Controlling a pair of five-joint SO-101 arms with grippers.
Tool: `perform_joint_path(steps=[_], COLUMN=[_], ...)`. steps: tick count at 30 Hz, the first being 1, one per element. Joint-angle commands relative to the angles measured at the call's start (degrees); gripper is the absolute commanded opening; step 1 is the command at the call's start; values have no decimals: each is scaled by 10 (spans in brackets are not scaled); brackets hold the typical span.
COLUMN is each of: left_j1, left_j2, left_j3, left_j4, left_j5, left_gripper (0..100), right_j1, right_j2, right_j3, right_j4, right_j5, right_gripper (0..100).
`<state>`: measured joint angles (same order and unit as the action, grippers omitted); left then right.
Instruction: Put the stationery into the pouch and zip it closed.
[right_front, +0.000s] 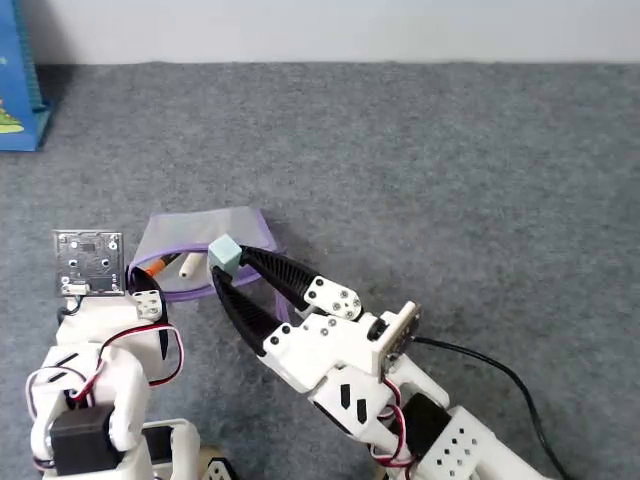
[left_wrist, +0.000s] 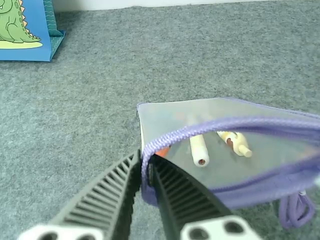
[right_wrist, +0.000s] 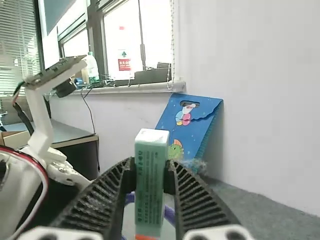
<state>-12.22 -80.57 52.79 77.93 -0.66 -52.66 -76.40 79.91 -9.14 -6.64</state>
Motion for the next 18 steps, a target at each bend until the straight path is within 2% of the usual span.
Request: perform_joint_path(steps=[1,7,13,18], left_j1=[-4,-5,-5,-5], left_j2=[4,4,4,4], left_j3=[-1,-1,-1,0], left_j4=[-8,-8,-8,-8], left_j5=[4,4,4,4], left_gripper=[12,12,12,12], right_j1=[-3,-1,-1,15], right_j2=[48,182,282,340], right_j3=[-21,-62,-70,-77], right_j4=[-35,-86,-185,-211], right_j5=[4,5,9,9], right_gripper=[7,7,7,7])
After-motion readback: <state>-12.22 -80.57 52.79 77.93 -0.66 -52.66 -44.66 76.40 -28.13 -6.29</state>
